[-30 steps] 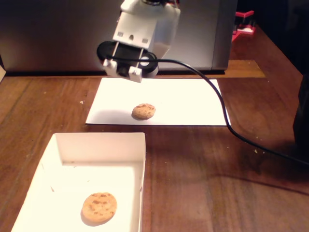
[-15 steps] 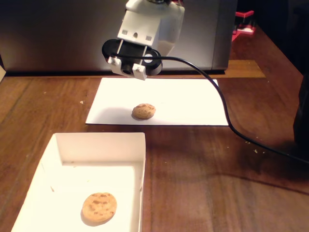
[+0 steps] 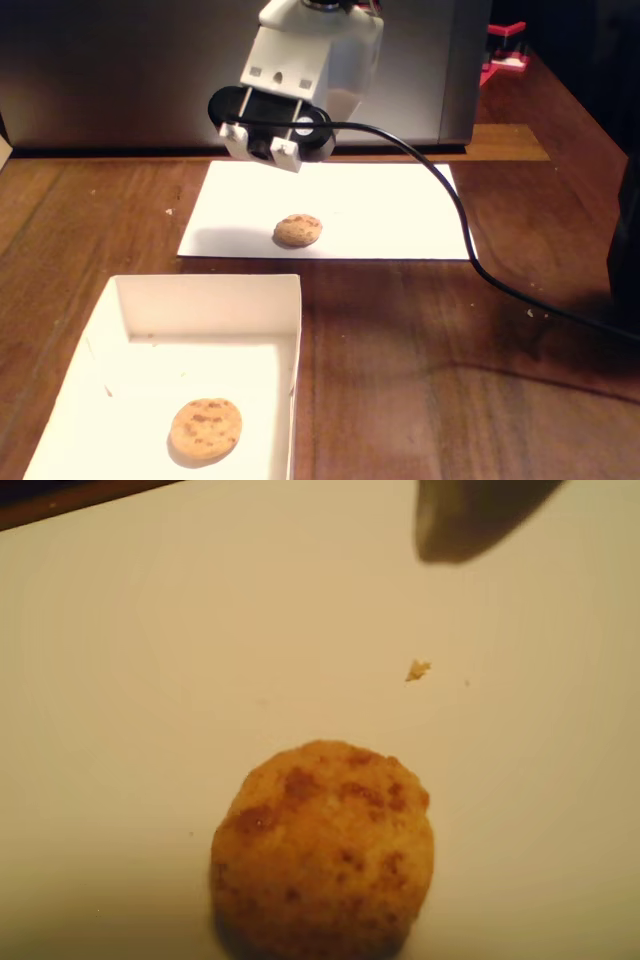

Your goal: Grasp a mini cookies block and put it in the white box.

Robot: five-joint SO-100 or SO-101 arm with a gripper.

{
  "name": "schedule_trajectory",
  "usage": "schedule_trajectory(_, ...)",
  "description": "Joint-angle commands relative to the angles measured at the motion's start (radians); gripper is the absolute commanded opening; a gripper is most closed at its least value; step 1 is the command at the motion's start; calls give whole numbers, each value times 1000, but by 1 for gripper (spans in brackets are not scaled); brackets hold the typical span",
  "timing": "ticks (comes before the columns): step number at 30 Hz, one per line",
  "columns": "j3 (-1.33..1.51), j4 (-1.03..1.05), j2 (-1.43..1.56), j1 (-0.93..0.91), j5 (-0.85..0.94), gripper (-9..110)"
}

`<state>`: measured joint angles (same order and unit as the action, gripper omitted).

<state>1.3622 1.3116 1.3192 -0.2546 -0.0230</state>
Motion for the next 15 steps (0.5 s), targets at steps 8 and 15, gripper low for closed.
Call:
schedule_trajectory(8, -104, 9, -55, 5, -32, 38)
schedule_trajectory(15, -104, -17, -127, 0, -40, 38)
